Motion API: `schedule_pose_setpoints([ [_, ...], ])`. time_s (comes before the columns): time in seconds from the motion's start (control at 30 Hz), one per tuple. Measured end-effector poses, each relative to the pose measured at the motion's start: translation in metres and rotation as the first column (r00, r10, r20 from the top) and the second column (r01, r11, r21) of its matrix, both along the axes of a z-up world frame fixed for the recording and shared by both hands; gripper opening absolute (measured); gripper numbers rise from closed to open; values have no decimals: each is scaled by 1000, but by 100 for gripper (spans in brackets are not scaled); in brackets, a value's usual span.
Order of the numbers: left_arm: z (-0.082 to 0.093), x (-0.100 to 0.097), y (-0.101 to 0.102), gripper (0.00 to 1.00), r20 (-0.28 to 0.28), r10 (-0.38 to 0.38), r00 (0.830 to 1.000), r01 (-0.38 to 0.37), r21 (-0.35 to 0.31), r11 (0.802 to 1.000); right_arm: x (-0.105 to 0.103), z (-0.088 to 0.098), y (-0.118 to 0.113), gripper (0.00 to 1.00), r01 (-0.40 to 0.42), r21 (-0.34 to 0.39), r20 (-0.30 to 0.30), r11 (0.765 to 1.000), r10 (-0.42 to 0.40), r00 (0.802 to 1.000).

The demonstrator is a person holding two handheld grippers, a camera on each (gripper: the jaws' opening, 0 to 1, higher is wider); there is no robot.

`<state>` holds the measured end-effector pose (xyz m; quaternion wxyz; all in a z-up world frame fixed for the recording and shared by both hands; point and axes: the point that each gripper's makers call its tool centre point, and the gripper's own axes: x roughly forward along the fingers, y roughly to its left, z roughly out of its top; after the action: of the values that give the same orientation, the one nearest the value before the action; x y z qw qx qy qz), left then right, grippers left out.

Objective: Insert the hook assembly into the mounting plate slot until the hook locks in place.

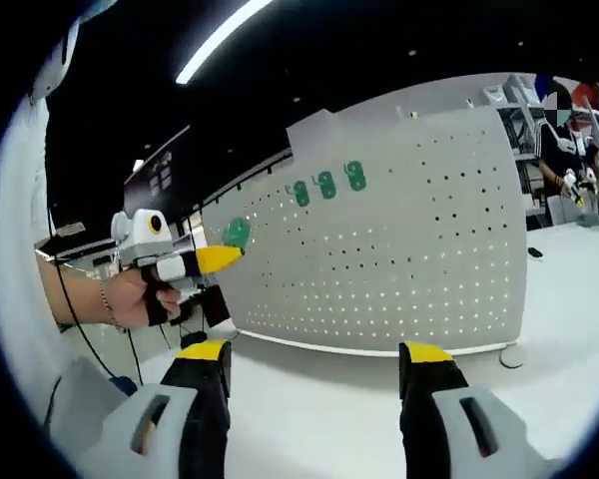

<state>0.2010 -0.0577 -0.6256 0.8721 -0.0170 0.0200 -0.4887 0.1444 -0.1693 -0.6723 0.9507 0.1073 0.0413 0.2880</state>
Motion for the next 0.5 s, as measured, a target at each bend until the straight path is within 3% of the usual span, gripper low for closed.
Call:
schedule_pose_setpoints([
  [0.33,-2,0,2,2,-16,9,1000,-10,-11,1000,0,1,10,63,-32,4,-16,999,32,999],
  [0.47,-4,-1,3,2,-19,11,1000,-11,-9,1000,2,13,19,63,-62,73,5,995,61,998],
  [0.5,-4,-1,3,2,-20,11,1000,-11,-9,1000,2,20,24,63,-81,134,6,988,81,997],
])
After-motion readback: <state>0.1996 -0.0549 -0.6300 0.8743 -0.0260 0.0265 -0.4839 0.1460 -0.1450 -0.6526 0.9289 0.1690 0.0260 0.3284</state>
